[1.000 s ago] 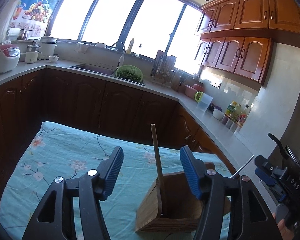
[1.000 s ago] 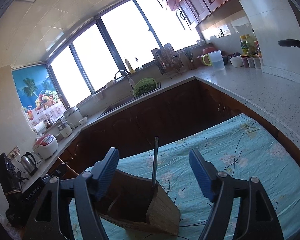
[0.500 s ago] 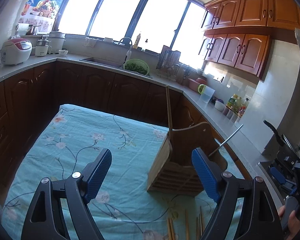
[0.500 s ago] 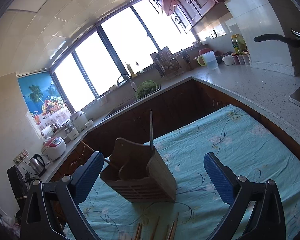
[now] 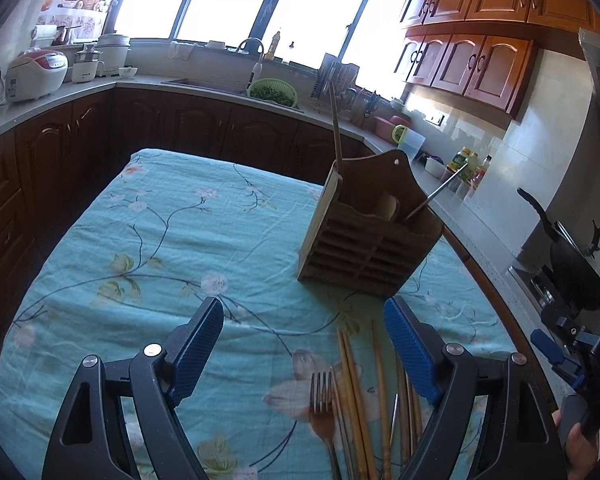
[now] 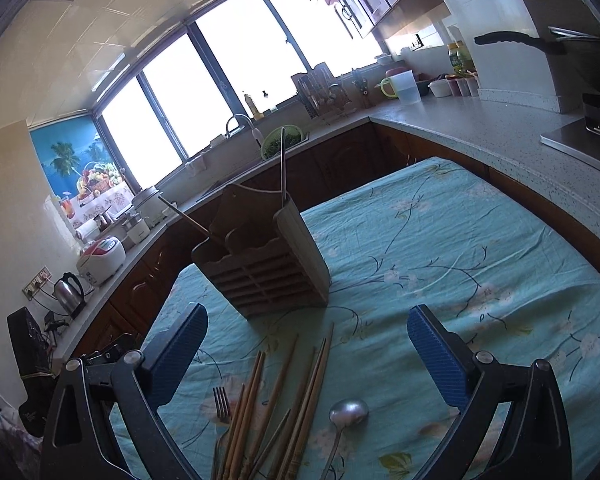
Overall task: Organize utensils
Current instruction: 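Grasp another wooden chopstick with the left gripper while the right gripper grasps another chopstick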
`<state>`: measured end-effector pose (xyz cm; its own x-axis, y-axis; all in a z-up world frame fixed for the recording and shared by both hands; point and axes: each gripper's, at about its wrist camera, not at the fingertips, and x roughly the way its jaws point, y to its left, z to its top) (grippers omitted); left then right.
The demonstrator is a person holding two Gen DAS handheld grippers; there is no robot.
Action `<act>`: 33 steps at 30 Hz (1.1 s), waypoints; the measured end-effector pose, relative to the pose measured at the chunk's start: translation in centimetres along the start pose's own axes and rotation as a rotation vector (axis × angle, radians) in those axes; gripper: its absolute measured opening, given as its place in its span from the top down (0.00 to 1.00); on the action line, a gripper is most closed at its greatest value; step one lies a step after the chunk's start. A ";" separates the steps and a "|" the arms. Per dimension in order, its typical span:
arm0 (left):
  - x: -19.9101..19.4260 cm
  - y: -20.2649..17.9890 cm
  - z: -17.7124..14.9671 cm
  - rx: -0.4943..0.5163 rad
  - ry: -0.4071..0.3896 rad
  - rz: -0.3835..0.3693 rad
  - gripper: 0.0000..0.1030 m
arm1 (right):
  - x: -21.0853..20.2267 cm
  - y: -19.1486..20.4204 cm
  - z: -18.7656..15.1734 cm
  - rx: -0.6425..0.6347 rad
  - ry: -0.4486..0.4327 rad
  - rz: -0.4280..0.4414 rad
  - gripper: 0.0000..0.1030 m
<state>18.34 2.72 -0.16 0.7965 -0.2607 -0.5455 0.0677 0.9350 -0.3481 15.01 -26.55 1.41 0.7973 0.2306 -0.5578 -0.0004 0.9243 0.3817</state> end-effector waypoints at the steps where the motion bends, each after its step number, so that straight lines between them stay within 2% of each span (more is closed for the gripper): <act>1: -0.1 0.0 -0.3 0.000 0.009 0.003 0.20 | 0.1 -0.2 -0.5 0.004 0.014 -0.004 0.01; 7: 0.2 -0.4 -1.2 0.021 0.063 0.023 0.20 | 0.8 -0.8 -2.4 0.008 0.066 -0.027 0.01; 16: 2.2 -2.5 -0.7 0.107 0.162 0.063 0.23 | 1.9 -0.7 -2.8 -0.020 0.105 -0.066 0.05; 21: 4.6 -3.8 0.2 0.150 0.243 0.060 0.40 | 3.5 -0.8 -2.6 -0.029 0.160 -0.082 0.38; 24: 6.3 -4.4 1.0 0.166 0.287 0.061 0.45 | 4.8 -0.9 -2.5 -0.040 0.200 -0.089 0.49; 29: 9.2 -5.4 2.0 0.199 0.338 0.059 0.49 | 7.5 -0.6 -2.6 -0.061 0.267 -0.093 0.58; 33: 11.7 -5.9 1.8 0.234 0.378 0.073 0.61 | 9.8 -0.1 -3.0 -0.088 0.326 -0.108 0.66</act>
<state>28.32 -5.39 -3.08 0.5318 -0.2209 -0.8175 0.1879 0.9721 -0.1404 21.02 -23.44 -6.34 0.5610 0.2024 -0.8027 0.0095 0.9680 0.2507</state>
